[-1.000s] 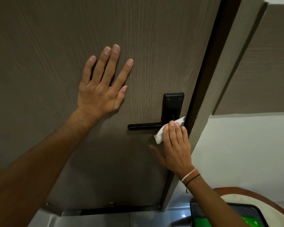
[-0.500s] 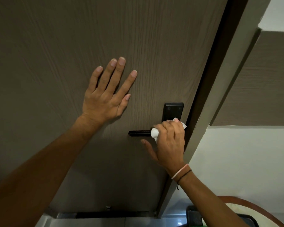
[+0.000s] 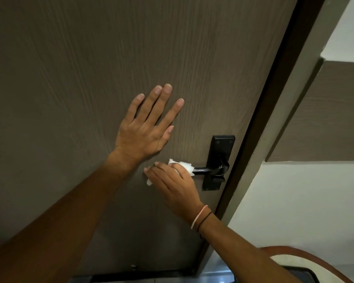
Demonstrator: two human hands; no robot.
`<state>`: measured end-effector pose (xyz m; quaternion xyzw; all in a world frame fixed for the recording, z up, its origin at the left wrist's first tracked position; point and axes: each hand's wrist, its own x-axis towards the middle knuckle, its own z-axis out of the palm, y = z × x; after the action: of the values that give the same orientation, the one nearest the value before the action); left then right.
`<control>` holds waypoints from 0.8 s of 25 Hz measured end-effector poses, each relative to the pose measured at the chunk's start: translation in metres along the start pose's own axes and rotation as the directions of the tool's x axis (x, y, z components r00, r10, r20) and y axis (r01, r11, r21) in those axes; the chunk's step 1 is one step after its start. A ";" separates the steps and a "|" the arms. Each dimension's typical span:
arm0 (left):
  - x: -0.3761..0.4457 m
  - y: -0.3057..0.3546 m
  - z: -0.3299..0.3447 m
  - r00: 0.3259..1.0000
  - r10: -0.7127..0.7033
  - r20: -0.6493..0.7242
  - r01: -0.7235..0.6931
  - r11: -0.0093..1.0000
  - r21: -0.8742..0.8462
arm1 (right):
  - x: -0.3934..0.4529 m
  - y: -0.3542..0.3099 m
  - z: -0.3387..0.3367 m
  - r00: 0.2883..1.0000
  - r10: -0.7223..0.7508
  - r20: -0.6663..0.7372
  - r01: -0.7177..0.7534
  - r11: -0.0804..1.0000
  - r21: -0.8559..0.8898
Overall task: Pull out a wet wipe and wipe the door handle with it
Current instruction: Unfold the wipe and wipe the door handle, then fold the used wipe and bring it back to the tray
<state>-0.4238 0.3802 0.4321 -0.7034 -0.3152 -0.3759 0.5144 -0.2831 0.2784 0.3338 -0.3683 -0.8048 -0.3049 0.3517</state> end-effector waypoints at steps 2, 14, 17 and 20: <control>0.002 -0.001 -0.003 1.000 0.003 0.016 -0.002 1.000 -0.019 | 0.008 -0.023 -0.015 0.976 0.217 0.025 -0.208 0.892 0.401; -0.001 0.094 -0.132 0.759 -0.260 0.597 0.650 0.275 -0.708 | -0.024 -0.038 -0.178 0.085 0.652 0.754 0.081 -0.758 0.647; 0.005 0.156 -0.171 0.454 -0.034 0.890 0.834 -0.336 -0.438 | -0.060 -0.016 -0.202 0.024 0.693 0.720 0.055 -0.720 0.692; 0.017 0.209 -0.181 0.312 0.034 0.949 0.833 -0.489 -0.257 | -0.103 0.008 -0.229 -0.012 0.724 0.690 -0.103 -0.687 0.719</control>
<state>-0.2785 0.1503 0.3792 -0.6023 -0.3712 -0.4126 -0.5737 -0.1485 0.0718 0.3840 -0.3544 -0.1092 0.5573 0.7429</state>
